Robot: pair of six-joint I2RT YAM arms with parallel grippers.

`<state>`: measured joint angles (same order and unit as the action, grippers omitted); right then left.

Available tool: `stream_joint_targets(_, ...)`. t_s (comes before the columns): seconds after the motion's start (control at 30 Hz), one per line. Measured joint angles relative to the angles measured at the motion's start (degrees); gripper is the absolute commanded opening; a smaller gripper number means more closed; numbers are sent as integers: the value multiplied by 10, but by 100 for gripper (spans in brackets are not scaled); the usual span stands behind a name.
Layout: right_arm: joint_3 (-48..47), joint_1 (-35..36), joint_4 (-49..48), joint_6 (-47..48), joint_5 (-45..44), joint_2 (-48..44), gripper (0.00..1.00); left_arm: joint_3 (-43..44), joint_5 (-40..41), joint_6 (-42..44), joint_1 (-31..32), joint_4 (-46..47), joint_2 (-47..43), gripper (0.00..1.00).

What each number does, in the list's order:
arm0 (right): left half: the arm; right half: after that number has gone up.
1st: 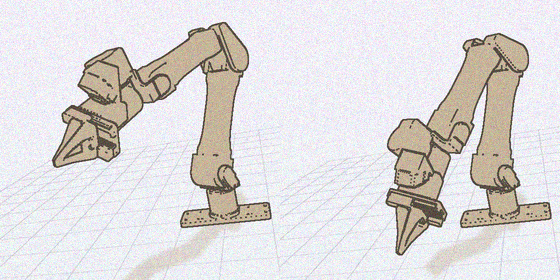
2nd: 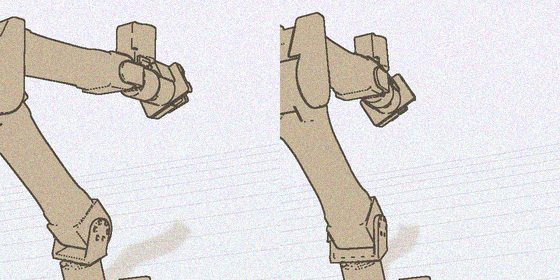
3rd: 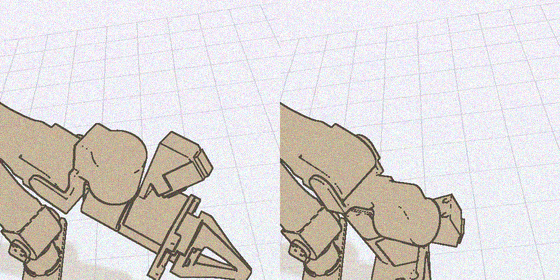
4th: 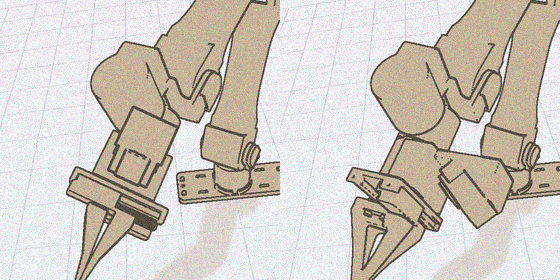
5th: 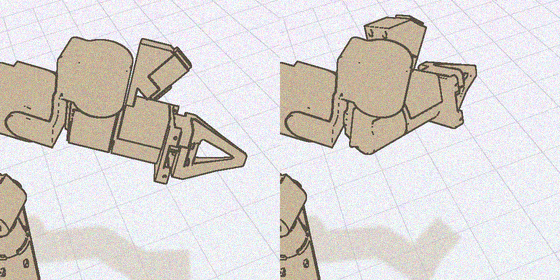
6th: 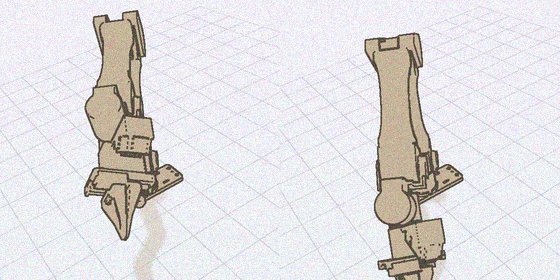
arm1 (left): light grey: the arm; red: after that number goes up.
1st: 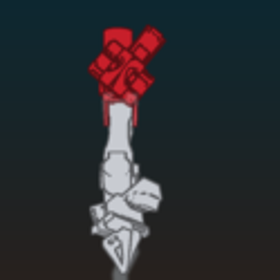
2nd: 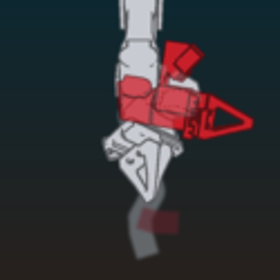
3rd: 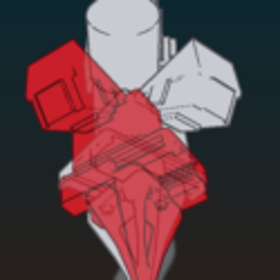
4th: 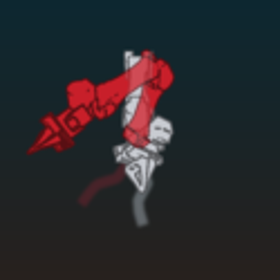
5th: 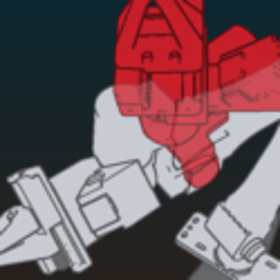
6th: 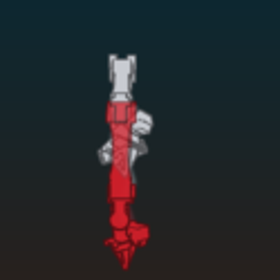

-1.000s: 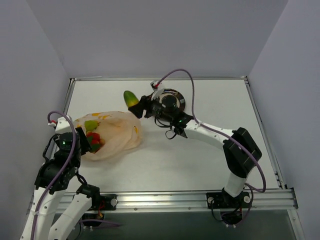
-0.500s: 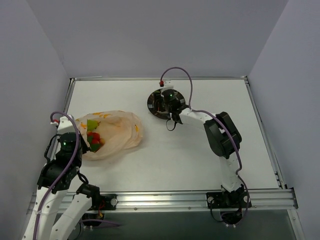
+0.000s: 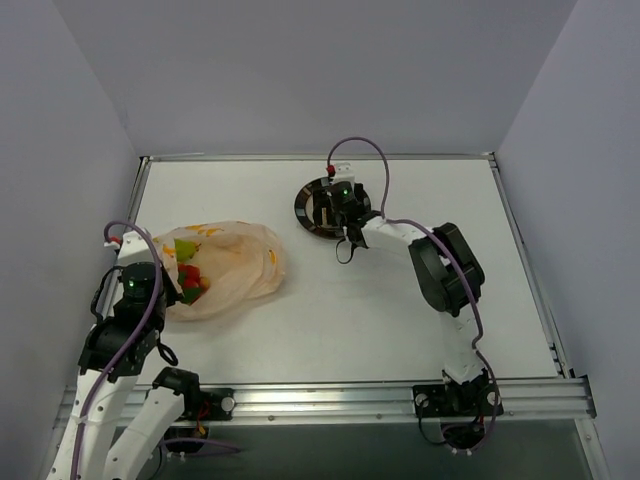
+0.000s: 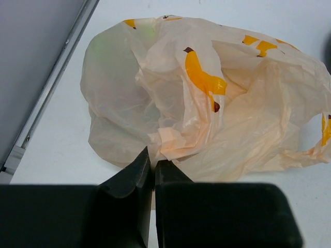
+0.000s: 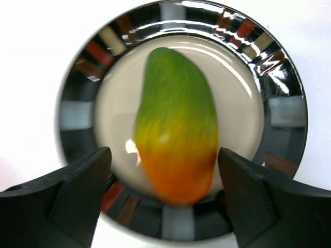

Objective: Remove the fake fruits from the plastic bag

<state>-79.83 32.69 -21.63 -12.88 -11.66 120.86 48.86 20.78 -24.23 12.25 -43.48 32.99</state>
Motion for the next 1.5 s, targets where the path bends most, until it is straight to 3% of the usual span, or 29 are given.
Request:
stream_joint_targets(0.1, 44, 27, -7, -5, 11, -66, 60, 0, 1, 0, 0, 0, -1, 2)
stream_joint_targets(0.3, 73, 158, -115, -28, 128, -182, 44, 0, 0, 0, -10, 0, -1, 2)
stream_joint_targets(0.37, 64, 205, -151, -34, 170, -181, 39, 0, 0, 0, -11, 0, -2, 2)
stream_joint_targets(0.5, 23, 272, -172, -35, 232, -119, 38, 0, 0, 0, -11, 0, -4, 2)
stream_joint_targets(0.63, -26, 293, -153, -34, 270, -32, 47, 0, 0, 0, -11, 0, -6, 2)
stream_joint_targets(0.67, -41, 295, -148, -33, 275, -11, 58, 0, 0, 0, -11, 0, -7, 2)
stream_joint_targets(0.77, -81, 297, -124, -25, 279, 43, 76, 0, 0, 0, -11, 0, -7, 2)
stream_joint_targets(0.93, -153, 297, -91, -11, 271, 108, 93, 0, 0, -1, -11, 0, -7, 2)
stream_joint_targets(1.1, -233, 297, -63, 6, 281, 169, 100, 0, 0, -3, -10, -1, -7, 2)
stream_joint_targets(1.33, -304, 300, -59, 24, 297, 244, 100, 0, 0, -3, -10, -1, -5, 2)
stream_joint_targets(1.4, -313, 301, -61, 28, 297, 261, 93, 0, 0, -3, -10, -1, -3, 2)
stream_joint_targets(1.5, -318, 301, -82, 34, 297, 273, 59, 0, 0, -3, -10, -1, 0, 2)
